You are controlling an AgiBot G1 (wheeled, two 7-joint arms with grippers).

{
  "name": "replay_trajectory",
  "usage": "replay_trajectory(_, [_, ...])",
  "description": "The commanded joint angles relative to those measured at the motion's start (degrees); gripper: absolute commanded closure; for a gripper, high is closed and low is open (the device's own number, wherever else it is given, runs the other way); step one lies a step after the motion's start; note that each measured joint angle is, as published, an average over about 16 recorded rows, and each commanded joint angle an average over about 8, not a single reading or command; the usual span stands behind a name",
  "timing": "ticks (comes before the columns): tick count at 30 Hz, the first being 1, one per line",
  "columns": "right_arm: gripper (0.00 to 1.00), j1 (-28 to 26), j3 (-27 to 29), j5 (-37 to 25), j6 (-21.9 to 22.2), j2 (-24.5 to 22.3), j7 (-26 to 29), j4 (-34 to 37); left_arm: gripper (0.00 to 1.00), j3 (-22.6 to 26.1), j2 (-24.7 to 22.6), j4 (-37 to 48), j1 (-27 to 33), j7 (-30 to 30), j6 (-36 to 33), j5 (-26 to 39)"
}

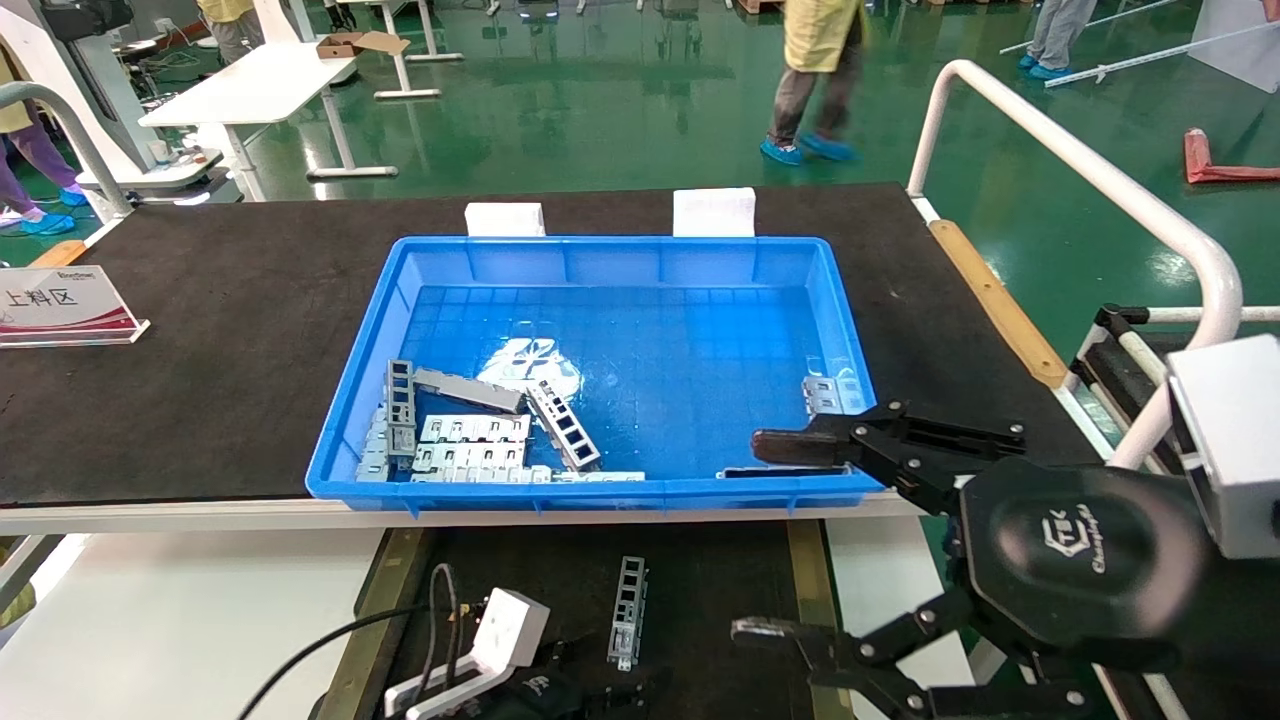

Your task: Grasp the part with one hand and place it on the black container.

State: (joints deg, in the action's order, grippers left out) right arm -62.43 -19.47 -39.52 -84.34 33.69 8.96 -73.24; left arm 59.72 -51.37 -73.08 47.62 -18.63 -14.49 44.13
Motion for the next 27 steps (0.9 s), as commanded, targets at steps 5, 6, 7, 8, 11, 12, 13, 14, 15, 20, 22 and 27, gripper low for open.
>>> replay_trajectory(5, [0.00, 0.00, -0.01, 0.01, 0.00, 0.00, 0.00, 0.00, 0.00, -1.12, 5.42, -3.61, 0.54, 1.79, -7.51, -0.36])
replay_trajectory(6, [0.00, 0.00, -0.01, 0.01, 0.00, 0.00, 0.00, 0.00, 0.00, -1.51, 6.21, -3.78, 0.65, 2.40, -9.25, -0.58])
replay_trajectory(7, [0.00, 0.00, -0.01, 0.01, 0.00, 0.00, -0.01, 0.00, 0.00, -1.94, 6.91, -3.85, 0.73, 2.98, -10.95, -0.90])
replay_trajectory(8, [0.00, 0.00, -0.01, 0.01, 0.00, 0.00, -0.01, 0.00, 0.00, -2.41, 7.62, -3.88, 0.80, 3.59, -12.71, -1.30])
replay_trajectory(11, [0.00, 0.00, -0.02, 0.01, 0.01, -0.01, -0.01, 0.00, 0.00, -3.83, 9.67, -3.88, 0.91, 5.38, -17.74, -2.70])
replay_trajectory(12, [0.00, 0.00, -0.02, 0.01, 0.01, -0.01, -0.01, 0.00, 0.00, -4.29, 10.35, -3.87, 0.93, 5.95, -19.33, -3.22])
replay_trajectory(13, [0.00, 0.00, -0.02, 0.01, 0.01, -0.01, -0.01, 0.00, 0.00, -4.73, 10.99, -3.84, 0.93, 6.44, -20.77, -3.74])
replay_trajectory(14, [0.00, 0.00, -0.02, 0.01, 0.01, -0.01, -0.01, 0.00, 0.00, -5.18, 11.68, -3.82, 0.93, 6.93, -22.19, -4.28])
replay_trajectory(15, [0.00, -0.01, -0.02, 0.01, 0.01, -0.01, -0.01, 0.00, 0.00, -5.62, 12.39, -3.80, 0.92, 7.41, -23.54, -4.82])
replay_trajectory(20, [0.00, -0.01, -0.03, 0.02, 0.01, -0.01, -0.01, 0.00, 0.00, -7.62, 16.19, -3.60, 0.81, 9.61, -29.19, -7.12])
replay_trajectory(22, [0.00, -0.01, -0.03, 0.02, 0.01, -0.01, -0.01, 0.00, 0.00, -8.38, 17.67, -3.49, 0.76, 10.43, -30.87, -7.93])
replay_trajectory(27, [0.00, -0.01, -0.04, 0.02, 0.01, -0.01, -0.02, 0.00, 0.00, -10.29, 20.23, -3.28, 0.34, 12.21, -33.08, -10.18])
